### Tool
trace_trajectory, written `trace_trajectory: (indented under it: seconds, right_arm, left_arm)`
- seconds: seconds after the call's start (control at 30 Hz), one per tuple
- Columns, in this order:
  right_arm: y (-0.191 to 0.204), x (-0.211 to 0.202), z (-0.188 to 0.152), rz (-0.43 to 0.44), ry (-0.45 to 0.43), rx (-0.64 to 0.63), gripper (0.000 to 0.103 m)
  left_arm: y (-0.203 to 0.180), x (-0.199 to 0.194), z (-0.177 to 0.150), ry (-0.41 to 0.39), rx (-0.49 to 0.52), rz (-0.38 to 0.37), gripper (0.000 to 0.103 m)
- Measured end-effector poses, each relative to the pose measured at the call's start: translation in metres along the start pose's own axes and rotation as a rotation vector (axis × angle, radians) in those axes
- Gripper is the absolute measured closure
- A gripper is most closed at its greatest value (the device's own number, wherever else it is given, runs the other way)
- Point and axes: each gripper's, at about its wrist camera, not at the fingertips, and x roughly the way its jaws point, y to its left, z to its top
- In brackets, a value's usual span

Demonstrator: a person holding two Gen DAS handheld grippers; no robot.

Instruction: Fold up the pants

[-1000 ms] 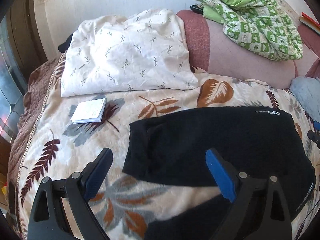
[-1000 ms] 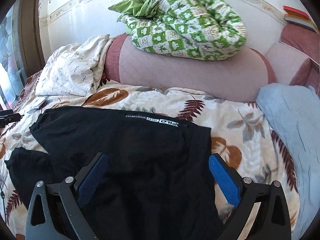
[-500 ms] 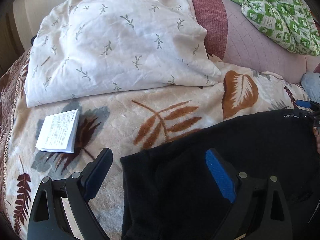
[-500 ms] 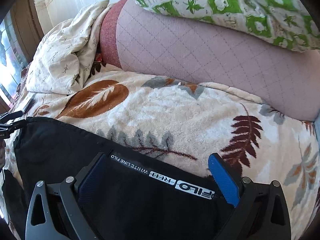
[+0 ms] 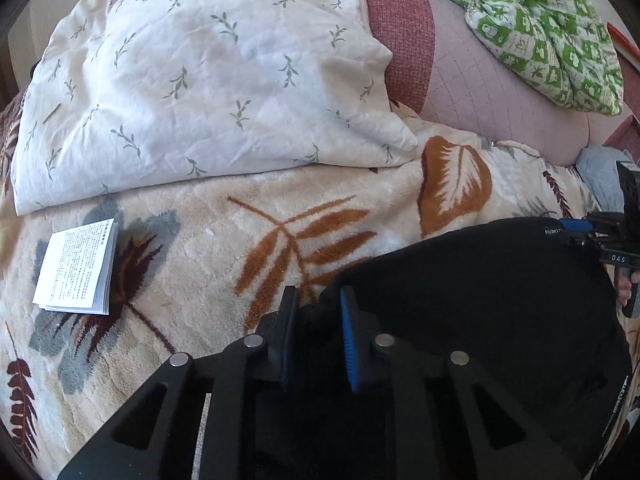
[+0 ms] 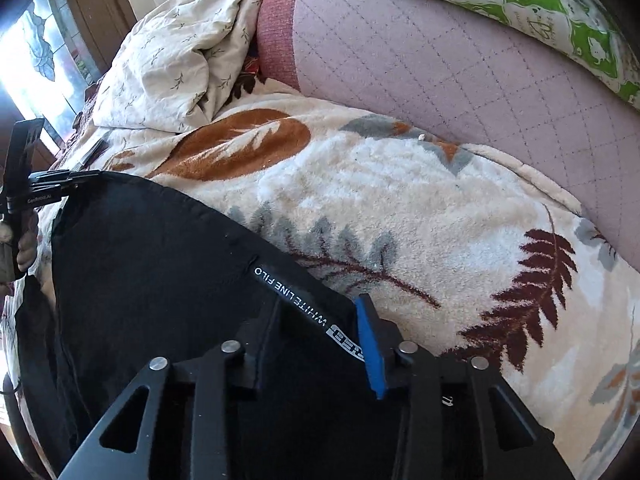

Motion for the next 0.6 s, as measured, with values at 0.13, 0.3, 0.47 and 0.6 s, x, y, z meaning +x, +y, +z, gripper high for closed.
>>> trace_trajectory:
  seconds: [0.13, 0.3, 0.47, 0.6]
  right_arm:
    - [0.004, -0.012, -0.001, -0.006, -0.020, 0.002, 0.075]
    - [0.007, -0.040, -0.005, -0.041, -0.056, 0.025, 0.100]
    - [0.017, -0.066, -0.017, -0.041, -0.067, 0.035, 0.101]
    - [0.015, -0.073, -0.024, -0.110, -0.079, 0.060, 0.098]
  left_arm:
    - [-0.016, -0.016, 0.002, -0.043, 0.028, 0.024, 0.086]
    - [-0.024, -0.051, 0.003, -0.114, 0.017, 0.007, 0.086]
    - [-0.038, -0.083, -0.007, -0.153, 0.037, -0.003, 0.086]
    - [-0.047, -0.095, -0.009, -0.179, 0.039, -0.013, 0.086]
